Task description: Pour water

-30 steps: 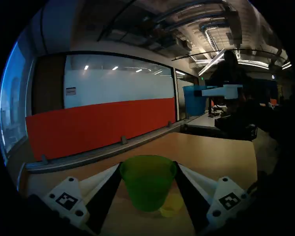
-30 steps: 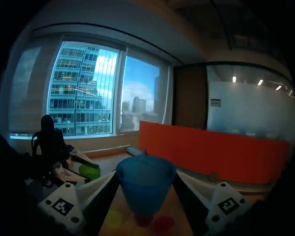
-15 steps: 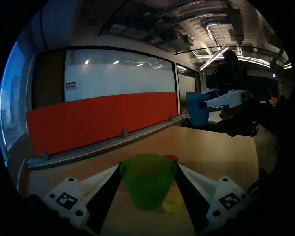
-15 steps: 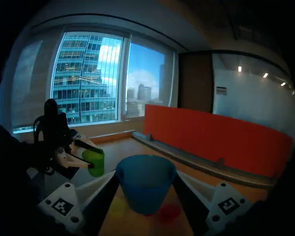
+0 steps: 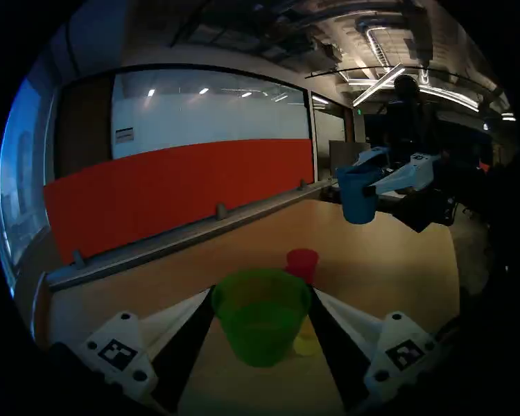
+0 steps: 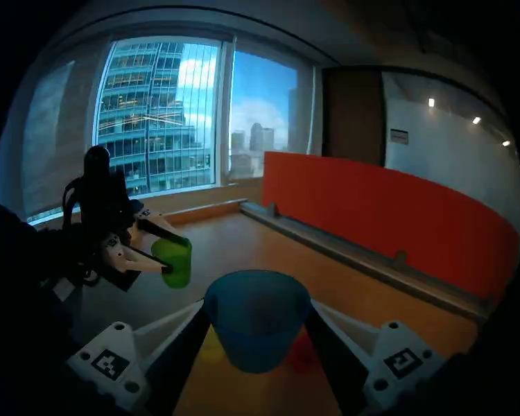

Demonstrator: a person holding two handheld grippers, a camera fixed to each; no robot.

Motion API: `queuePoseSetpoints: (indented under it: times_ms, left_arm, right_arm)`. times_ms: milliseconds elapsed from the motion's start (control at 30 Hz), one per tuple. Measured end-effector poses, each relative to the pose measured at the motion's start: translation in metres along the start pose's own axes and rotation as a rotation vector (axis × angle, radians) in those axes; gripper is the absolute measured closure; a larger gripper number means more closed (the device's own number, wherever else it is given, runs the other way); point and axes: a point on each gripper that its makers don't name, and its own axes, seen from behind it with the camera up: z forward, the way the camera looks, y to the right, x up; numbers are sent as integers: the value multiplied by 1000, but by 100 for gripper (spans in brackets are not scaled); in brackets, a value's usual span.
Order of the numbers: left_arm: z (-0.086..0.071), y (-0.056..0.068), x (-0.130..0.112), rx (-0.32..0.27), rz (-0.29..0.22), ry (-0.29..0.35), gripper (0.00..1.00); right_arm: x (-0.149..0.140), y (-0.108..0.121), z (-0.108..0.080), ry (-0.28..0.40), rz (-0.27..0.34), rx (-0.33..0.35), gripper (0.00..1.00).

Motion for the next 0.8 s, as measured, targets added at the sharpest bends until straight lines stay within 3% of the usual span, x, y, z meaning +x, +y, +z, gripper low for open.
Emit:
queuePoseSetpoints:
  times_ms: [400,800]
  left_arm:
    - [10,5,-39,-24,44,-143,11]
    - [21,3,-80,-39,43,-287,11]
  right_arm:
    - [-28,3,3,-60,11,9,8]
    - [-62,8,6,-119,15,15,8]
